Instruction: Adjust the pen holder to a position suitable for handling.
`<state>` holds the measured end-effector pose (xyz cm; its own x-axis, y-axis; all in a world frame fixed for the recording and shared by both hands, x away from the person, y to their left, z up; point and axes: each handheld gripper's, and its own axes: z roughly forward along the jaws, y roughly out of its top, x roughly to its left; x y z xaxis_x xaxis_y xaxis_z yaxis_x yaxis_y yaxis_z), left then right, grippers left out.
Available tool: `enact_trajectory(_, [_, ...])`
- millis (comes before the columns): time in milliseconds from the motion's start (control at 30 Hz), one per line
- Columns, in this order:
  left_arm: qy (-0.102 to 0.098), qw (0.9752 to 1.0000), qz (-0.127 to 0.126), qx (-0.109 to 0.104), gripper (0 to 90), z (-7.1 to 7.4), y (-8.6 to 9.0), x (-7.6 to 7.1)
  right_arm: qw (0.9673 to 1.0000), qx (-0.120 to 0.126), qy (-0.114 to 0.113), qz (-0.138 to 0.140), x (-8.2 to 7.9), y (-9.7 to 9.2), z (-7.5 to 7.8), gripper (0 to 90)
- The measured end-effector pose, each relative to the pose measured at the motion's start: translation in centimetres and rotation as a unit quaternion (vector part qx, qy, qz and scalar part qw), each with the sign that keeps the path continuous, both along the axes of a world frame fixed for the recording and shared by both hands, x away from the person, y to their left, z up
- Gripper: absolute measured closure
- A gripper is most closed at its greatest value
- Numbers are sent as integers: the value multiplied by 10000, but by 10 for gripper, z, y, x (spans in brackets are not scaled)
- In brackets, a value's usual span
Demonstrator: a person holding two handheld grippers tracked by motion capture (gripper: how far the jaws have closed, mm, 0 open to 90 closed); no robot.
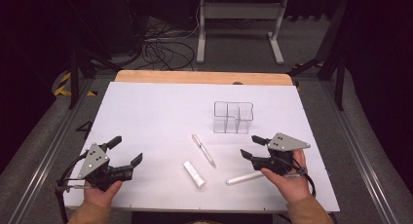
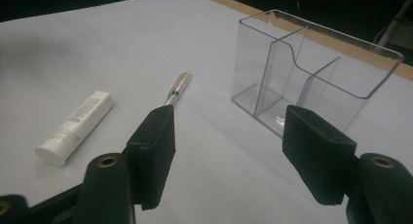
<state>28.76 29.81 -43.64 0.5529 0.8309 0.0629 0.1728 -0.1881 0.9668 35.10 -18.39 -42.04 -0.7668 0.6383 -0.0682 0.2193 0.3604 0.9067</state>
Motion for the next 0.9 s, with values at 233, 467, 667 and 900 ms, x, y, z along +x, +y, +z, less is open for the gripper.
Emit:
enact_trajectory(233, [9,10000,-9,26,121,0,0,0,10000,16,17,53,2,6,2,369])
enact_trajectory(467, [16,10000,-3,28,121,0,0,0,10000,11,18,69,2,8,3,357])
enact_trajectory(667, [21,10000,-18,52,125,-1,-1,1,9998,80,159,65,4,11,3,321])
enact_trajectory(900, [24,10000,-4,48,125,0,0,0,9994,162,314,55,6,20,4,330])
